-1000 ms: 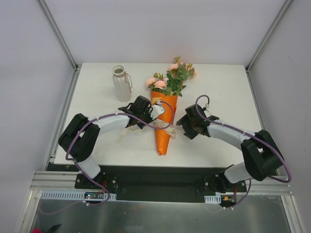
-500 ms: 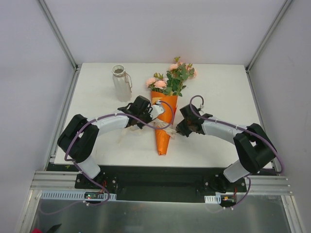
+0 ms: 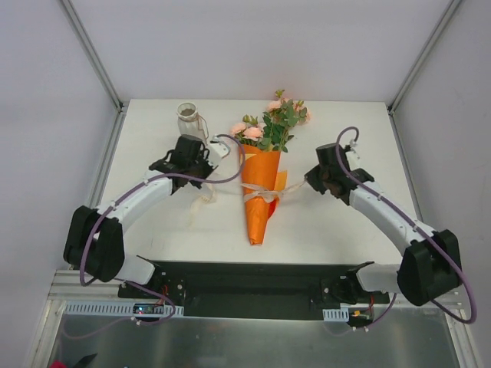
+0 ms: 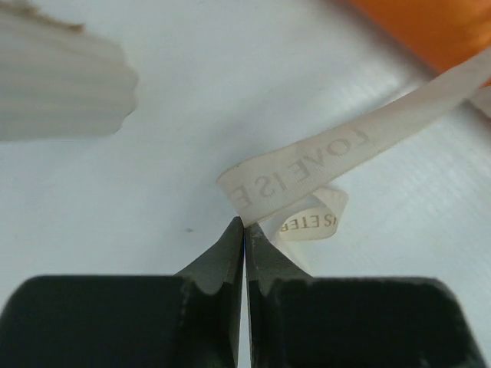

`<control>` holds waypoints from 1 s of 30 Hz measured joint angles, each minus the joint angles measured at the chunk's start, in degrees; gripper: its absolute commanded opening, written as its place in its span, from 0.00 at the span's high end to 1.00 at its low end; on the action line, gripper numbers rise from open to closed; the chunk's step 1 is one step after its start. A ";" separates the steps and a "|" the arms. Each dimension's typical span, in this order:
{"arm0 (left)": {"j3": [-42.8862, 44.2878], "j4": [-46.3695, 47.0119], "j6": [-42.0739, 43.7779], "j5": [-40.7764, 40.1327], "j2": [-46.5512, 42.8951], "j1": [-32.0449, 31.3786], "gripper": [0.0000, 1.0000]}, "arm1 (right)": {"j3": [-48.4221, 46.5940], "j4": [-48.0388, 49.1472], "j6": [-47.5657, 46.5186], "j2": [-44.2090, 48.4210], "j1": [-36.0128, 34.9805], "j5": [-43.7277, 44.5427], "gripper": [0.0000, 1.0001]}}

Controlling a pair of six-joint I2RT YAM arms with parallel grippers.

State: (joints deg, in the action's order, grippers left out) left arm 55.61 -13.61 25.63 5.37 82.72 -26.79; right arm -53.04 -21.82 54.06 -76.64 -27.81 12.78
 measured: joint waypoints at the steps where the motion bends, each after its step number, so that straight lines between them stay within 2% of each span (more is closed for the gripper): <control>1: 0.00 -0.55 -0.13 -0.11 -1.05 1.53 1.00 | -0.15 -0.33 -1.42 1.57 1.68 0.57 0.99; 8: 0.02 -3.63 -0.42 -2.75 -9.73 17.25 1.00 | -0.26 -3.48 -10.56 7.06 13.20 5.99 0.99; 10: 0.00 -4.26 -0.39 -3.17 -11.52 19.80 0.74 | -0.26 -4.31 -12.83 7.06 14.45 7.43 0.99; 11: 0.00 -4.57 -0.17 -3.56 -12.37 20.76 0.53 | -0.26 -4.83 -14.08 7.06 14.88 8.28 0.96; 12: 0.00 -4.85 -0.02 -4.35 -13.18 21.84 0.18 | -0.26 -5.33 -15.23 7.06 15.28 9.33 0.75; 13: -0.07 -5.01 0.31 -4.94 -13.90 22.82 0.03 | -0.28 -5.73 -16.06 7.06 15.50 10.08 0.63; 14: -0.22 -5.25 0.33 -5.95 -14.64 23.69 0.01 | -0.33 -6.45 -17.92 7.08 15.76 11.65 0.49; 15: -0.42 -5.40 0.28 -6.32 -15.06 24.22 0.01 | -0.42 -7.08 -18.47 7.10 15.91 12.79 0.27; 17: -1.36 -5.66 0.37 -7.50 -16.11 25.03 0.01 | -1.03 -9.38 -21.38 7.32 16.04 15.85 0.15; 18: -1.92 -5.99 0.50 -8.07 -16.57 25.18 0.01 | -1.44 -10.23 -23.10 7.74 15.76 17.42 0.04; 19: -2.25 -6.36 0.59 -8.41 -16.87 25.38 0.01 | -1.77 -10.93 -24.46 8.39 15.10 18.88 0.00; 20: -2.54 -6.78 0.59 -8.72 -17.18 25.38 0.01 | -2.16 -11.54 -27.23 9.92 13.81 21.11 0.04; 23: -2.49 -8.37 0.37 -8.87 -17.57 25.38 0.01 | -3.52 -12.04 -32.50 12.39 5.25 24.35 0.04; 27: -0.61 -13.20 -1.05 -5.14 -17.73 25.42 0.01 | -5.05 -8.96 -44.22 13.05 -16.20 24.74 0.04; 30: 2.27 -17.16 -3.04 1.11 -17.73 25.77 0.01 | -5.05 -8.02 -52.11 10.82 -28.65 22.58 0.04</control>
State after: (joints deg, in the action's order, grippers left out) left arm 57.89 -30.76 22.59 6.48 64.99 -1.02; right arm -58.08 -29.85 1.96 -65.82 -56.47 35.35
